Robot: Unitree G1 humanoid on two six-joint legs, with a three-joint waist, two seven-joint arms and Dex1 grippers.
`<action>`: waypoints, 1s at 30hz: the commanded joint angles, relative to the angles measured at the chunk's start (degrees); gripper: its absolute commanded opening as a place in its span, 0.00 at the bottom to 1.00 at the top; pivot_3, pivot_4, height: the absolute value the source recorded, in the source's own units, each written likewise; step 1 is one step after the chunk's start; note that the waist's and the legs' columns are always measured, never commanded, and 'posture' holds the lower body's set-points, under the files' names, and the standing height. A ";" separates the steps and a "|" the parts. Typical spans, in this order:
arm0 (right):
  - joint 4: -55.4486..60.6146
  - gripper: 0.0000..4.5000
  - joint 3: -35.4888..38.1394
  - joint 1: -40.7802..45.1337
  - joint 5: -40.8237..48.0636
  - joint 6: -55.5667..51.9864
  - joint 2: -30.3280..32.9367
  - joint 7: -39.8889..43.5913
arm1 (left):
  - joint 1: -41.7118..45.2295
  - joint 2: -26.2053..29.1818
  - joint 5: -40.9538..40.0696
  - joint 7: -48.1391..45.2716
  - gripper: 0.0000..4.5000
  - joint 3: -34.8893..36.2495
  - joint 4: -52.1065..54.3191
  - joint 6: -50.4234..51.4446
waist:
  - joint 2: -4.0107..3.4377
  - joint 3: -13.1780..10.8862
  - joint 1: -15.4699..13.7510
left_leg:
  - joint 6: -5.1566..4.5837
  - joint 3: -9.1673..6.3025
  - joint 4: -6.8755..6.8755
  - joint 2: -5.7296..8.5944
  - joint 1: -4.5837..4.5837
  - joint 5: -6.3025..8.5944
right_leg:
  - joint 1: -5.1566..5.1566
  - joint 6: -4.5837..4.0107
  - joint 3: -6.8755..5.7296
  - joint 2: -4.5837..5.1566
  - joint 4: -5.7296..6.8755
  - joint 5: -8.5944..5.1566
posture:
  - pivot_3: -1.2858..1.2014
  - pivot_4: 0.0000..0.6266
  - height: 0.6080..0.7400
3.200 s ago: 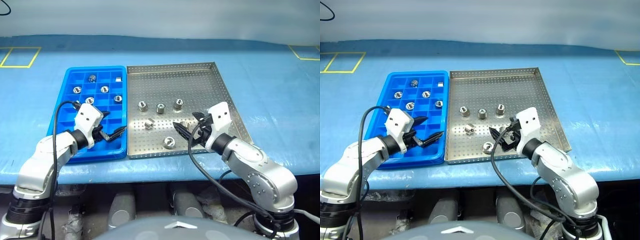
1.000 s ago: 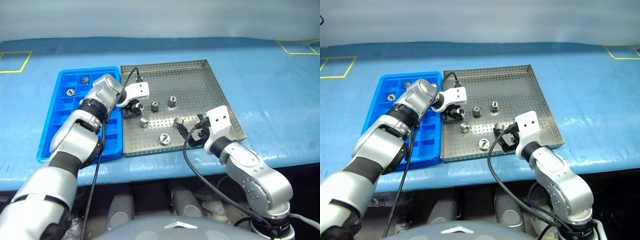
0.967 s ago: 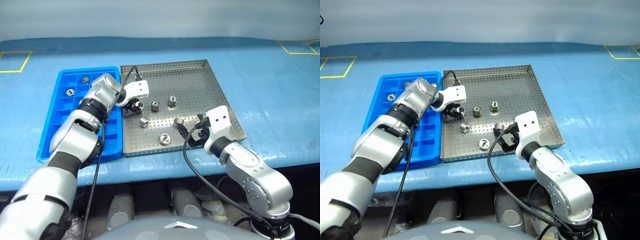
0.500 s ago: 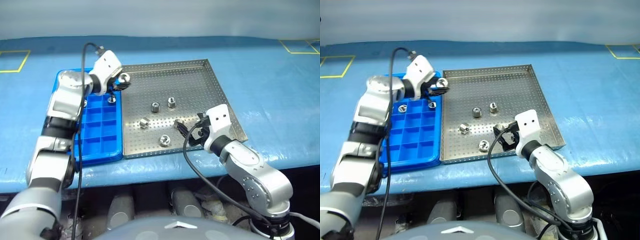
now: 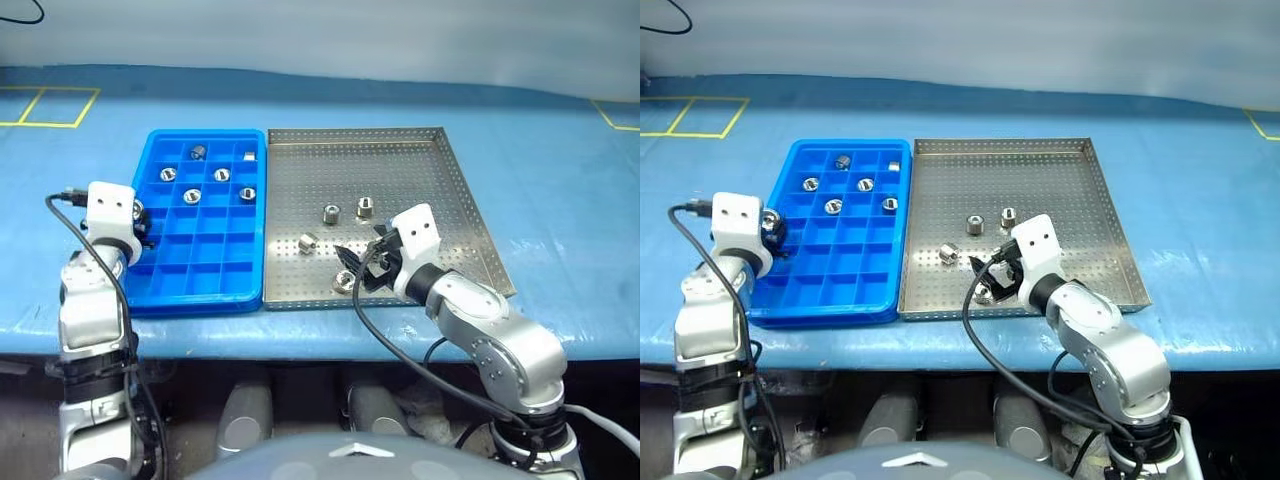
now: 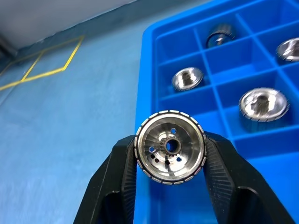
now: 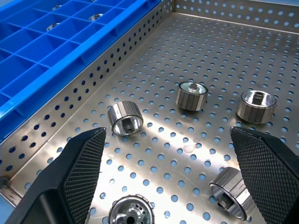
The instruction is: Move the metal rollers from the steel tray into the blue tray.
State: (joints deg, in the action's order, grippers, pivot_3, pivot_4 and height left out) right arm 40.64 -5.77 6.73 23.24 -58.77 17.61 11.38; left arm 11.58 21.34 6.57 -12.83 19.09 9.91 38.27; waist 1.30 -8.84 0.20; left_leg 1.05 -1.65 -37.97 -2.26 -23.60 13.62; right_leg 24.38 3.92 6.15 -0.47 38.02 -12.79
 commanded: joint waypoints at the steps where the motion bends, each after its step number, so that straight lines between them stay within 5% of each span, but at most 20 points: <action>1: 1.03 1.00 0.60 0.48 0.11 1.01 0.52 0.65 | -1.41 -0.30 0.01 2.30 0.39 0.00 2.76 -0.04 | 0.01 0.01 0.14 | 0.00 0.01 0.00 0.00 0.01 0.00 | -0.01 0.00 0.01 0.00 -0.01 0.00 | 0.56 0.24 1.00; 3: 1.23 1.00 0.85 0.48 0.04 0.84 0.52 0.56 | -2.13 -0.43 0.51 3.59 0.39 -0.42 2.44 1.25 | 0.01 0.01 0.46 | 0.00 0.04 0.01 -0.01 0.03 0.00 | -0.01 -0.01 0.02 0.00 -0.01 0.01 | 0.56 0.24 1.00; 11: 1.96 1.00 1.13 -0.19 -0.07 0.81 0.14 -0.15 | 1.25 0.96 -0.98 4.23 0.99 -1.52 2.04 3.91 | 0.00 0.01 0.57 | 0.00 0.03 0.06 -0.11 0.08 0.00 | 0.02 -0.10 -0.01 -0.12 0.02 0.06 | 0.55 0.24 1.00; 21: 3.61 1.00 2.28 -1.86 -0.24 0.58 -0.20 -1.82 | 18.43 2.75 -24.30 -18.69 0.99 -11.63 9.50 13.75 | 0.15 -0.02 1.40 | 0.10 0.07 0.07 0.07 -0.03 -0.06 | 0.00 0.05 0.02 0.09 -0.19 0.15 | 0.53 0.24 1.00; 30: 4.47 1.00 2.91 -3.56 -0.69 1.42 -1.17 -3.55 | 24.61 8.96 -23.86 -30.45 0.99 -33.22 -0.38 18.29 | 0.12 -0.04 3.27 | 0.10 -0.04 0.16 -0.02 -0.01 -0.06 | 0.07 -0.07 -0.01 -0.08 -0.08 0.07 | 0.51 0.24 1.00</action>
State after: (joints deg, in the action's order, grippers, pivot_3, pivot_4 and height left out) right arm 42.56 -3.93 3.11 22.77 -58.77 16.91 8.27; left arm 34.99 29.60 -18.36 -41.77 -11.50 10.34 56.88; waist 1.41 -8.88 3.47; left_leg 1.15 -1.69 -37.80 -2.27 -23.63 13.56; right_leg 24.46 3.85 6.14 -0.54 37.94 -12.72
